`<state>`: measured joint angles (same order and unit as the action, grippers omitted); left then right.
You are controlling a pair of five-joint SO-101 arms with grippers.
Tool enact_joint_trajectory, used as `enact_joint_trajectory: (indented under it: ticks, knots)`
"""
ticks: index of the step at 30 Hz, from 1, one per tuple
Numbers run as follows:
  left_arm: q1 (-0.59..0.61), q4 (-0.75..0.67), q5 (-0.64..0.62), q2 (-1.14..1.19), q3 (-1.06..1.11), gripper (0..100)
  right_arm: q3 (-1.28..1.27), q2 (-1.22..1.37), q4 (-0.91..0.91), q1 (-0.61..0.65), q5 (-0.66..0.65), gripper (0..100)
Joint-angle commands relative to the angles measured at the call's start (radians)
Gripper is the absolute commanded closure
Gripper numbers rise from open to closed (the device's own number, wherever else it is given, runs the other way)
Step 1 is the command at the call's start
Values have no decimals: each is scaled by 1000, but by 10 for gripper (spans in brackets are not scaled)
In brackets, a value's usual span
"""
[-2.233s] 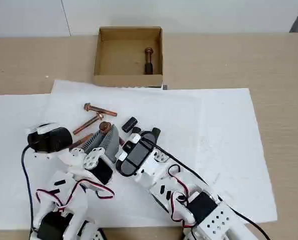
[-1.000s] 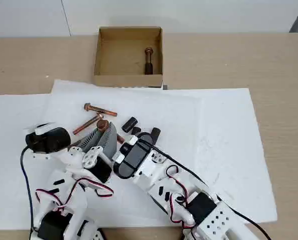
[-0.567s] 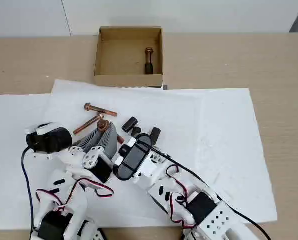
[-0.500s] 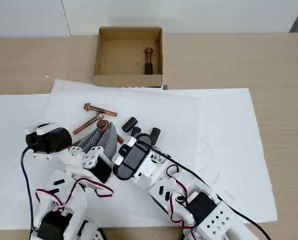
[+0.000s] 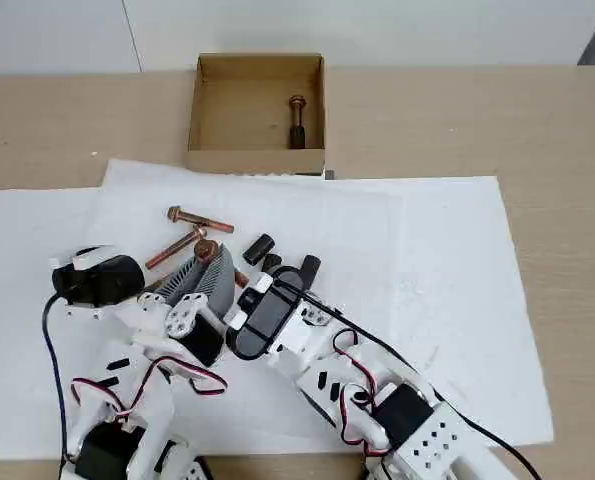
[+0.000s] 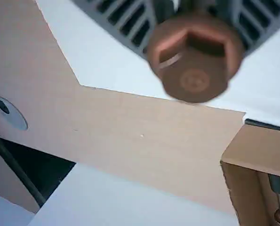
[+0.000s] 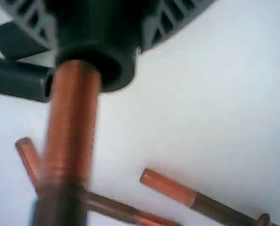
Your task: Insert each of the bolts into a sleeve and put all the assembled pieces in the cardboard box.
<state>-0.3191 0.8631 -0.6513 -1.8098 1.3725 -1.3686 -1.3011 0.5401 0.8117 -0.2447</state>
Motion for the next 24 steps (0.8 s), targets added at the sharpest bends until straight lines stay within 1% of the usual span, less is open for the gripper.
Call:
enact_joint_trajectory:
  ticks: [1,16,21,24]
  knots:
    - [-14,17,6,-6,-12,993,68,-16,-33,-19,-9,995]
    - [-29,25,5,-5,-4,993,68,-16,-33,-31,-11,995]
    - [-117,141,5,-5,4,993,68,-16,-77,-31,-12,995]
    - [-137,196,5,-5,4,993,68,-16,-88,-31,-51,995]
